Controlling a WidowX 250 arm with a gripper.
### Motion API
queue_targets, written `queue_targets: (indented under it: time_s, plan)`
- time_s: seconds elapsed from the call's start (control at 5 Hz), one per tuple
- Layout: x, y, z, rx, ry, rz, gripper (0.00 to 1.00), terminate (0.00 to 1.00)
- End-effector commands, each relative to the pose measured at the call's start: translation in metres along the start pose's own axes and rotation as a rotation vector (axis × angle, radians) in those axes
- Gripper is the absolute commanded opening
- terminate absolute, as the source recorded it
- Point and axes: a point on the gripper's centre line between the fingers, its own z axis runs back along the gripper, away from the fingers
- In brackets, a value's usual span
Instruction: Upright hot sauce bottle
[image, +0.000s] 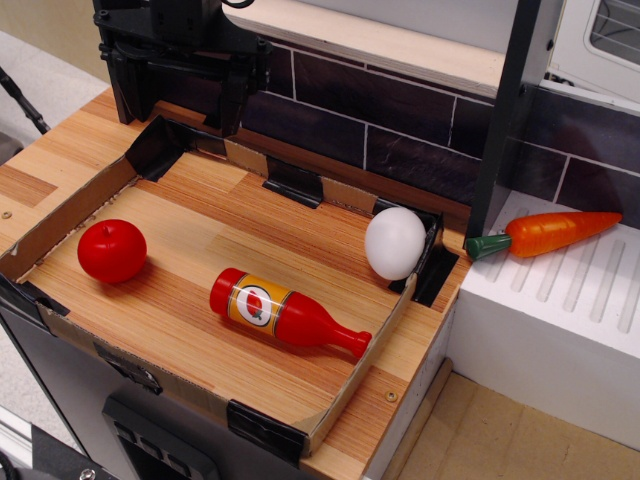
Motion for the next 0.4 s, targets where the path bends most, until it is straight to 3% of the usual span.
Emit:
queue_targets:
  time_s: [0.0,0.2]
  plan:
    - [0.0,0.0,0.0,0.0,0.0,0.0,1.0,0.0]
    - [-0.013,-0.007,0.008,-0.034,-0.007,-0.25,1.0,0.0]
